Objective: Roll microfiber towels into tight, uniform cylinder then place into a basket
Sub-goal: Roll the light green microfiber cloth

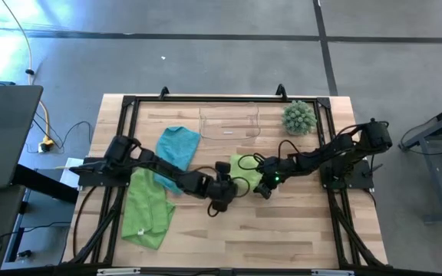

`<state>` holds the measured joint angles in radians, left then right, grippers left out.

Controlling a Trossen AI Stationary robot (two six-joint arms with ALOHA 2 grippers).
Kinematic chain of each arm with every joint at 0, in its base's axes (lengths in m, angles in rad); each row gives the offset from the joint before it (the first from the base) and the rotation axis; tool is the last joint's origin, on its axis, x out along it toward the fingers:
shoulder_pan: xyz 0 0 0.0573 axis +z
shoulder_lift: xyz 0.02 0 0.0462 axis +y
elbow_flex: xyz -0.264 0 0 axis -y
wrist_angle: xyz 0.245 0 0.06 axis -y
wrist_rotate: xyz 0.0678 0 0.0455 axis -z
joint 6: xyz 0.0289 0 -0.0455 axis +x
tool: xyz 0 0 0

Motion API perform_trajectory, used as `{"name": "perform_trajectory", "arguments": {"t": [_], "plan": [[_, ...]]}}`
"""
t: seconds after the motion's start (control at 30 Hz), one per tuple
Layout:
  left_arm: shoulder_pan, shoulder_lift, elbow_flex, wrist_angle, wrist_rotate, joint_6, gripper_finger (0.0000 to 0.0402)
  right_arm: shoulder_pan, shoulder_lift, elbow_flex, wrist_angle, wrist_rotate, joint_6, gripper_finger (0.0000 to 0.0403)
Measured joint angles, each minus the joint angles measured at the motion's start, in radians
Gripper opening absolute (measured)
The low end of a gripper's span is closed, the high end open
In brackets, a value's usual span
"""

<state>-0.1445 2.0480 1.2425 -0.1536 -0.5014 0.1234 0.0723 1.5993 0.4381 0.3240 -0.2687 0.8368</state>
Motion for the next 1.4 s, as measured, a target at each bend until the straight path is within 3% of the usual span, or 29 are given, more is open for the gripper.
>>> {"name": "perform_trajectory", "arguments": {"t": [0.23, 0.47, 0.73, 0.87, 1.2, 1.27, 1.4], "plan": [[0.072, 0.005, 0.001, -0.004, 0.198, -0.023, 0.0106, 0.0, 0.0, 0.0, -0.001, 0.006, -0.005, 0.0024], [0.136, 0.018, 0.007, -0.043, 0.42, -0.179, 0.0106, 0.0, -0.038, -0.002, -0.007, -0.03, -0.09, 0.0074], [0.138, 0.029, 0.007, -0.053, 0.514, -0.429, 0.0106, 0.027, -0.232, -0.005, -0.123, -0.041, -0.158, 0.013], [0.116, 0.03, 0.006, -0.05, 0.524, -0.527, 0.0106, 0.126, -0.324, -0.003, -0.114, 0.052, -0.249, 0.0143], [0.043, 0.035, 0.001, 0.055, 0.527, -0.743, 0.0103, 0.44, -0.349, -0.002, -0.067, 0.551, -0.651, 0.0144], [0.031, 0.036, 0.0, 0.075, 0.51, -0.751, 0.0101, 0.476, -0.33, -0.002, -0.037, 0.604, -0.681, 0.0144], [0.017, 0.036, -0.001, 0.084, 0.451, -0.781, 0.0097, 0.512, -0.274, 0.0, -0.006, 0.608, -0.655, 0.0151]]}}
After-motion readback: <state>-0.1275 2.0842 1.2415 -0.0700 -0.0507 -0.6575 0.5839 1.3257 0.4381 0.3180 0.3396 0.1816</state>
